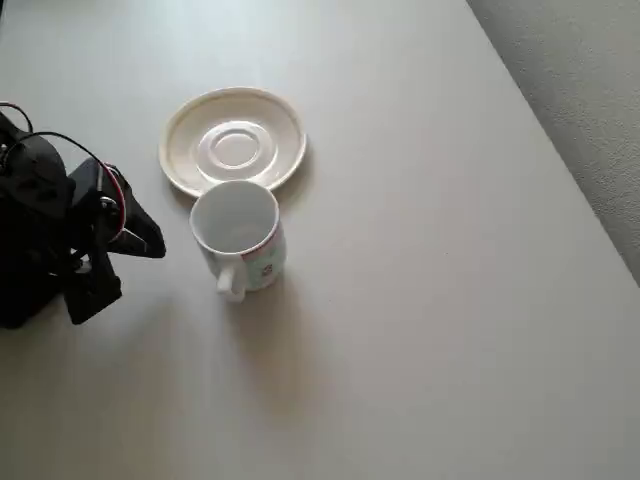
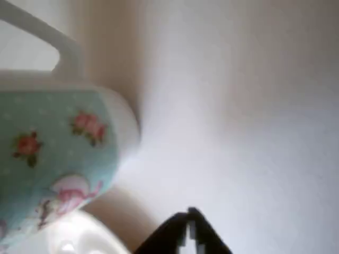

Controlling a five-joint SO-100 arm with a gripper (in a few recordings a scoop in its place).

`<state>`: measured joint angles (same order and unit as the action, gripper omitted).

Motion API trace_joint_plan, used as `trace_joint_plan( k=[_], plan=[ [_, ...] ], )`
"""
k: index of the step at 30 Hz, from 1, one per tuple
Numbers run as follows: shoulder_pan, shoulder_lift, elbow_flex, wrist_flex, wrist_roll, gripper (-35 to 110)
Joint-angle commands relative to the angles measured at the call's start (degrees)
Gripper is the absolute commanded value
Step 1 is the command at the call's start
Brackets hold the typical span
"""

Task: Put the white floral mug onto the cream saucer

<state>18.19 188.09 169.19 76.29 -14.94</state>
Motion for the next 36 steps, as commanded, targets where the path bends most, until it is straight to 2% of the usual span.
trace_joint_plan(
  k=[1,30,36],
  plan=[
    [-0.44,0.62,0.09,-0.18,0.44,-1],
    [-0.79,0.62,0.09,-0.18,0.26,-1],
    [-9.05,0.53,0.35,0.97,-7.73,-1]
  ],
)
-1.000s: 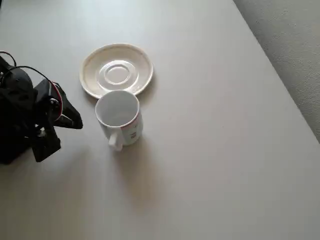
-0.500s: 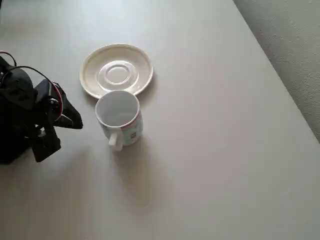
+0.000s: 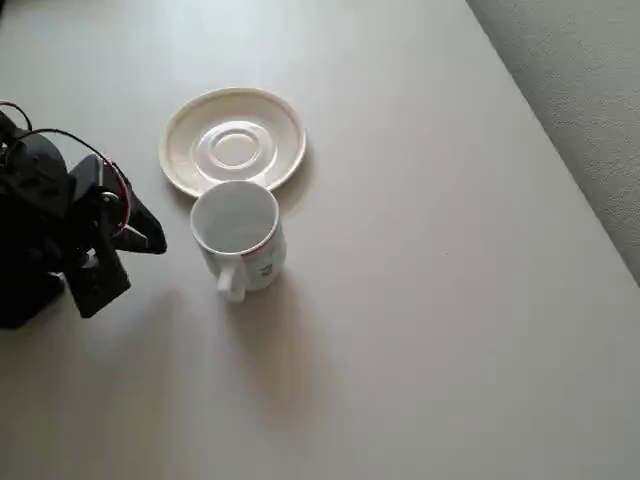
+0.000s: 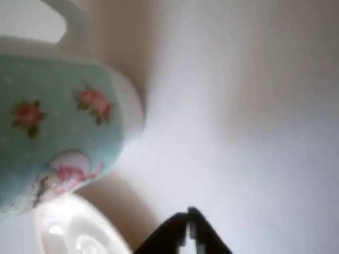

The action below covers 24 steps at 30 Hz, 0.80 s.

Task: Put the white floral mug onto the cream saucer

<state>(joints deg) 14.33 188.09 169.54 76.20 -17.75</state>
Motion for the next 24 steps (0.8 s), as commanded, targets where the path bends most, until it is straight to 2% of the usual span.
trace_joint_plan(
  k=[1,7,15,24],
  plan=[
    [-6.94,0.53,0.00,1.32,-6.50,-1],
    [-13.45,0.70,1.23,2.11,-18.90,-2],
    [3.87,0.53,-1.67,2.46,-19.51,0],
    [7.47,-0.53,-22.76,9.14,-18.98,17]
  ],
)
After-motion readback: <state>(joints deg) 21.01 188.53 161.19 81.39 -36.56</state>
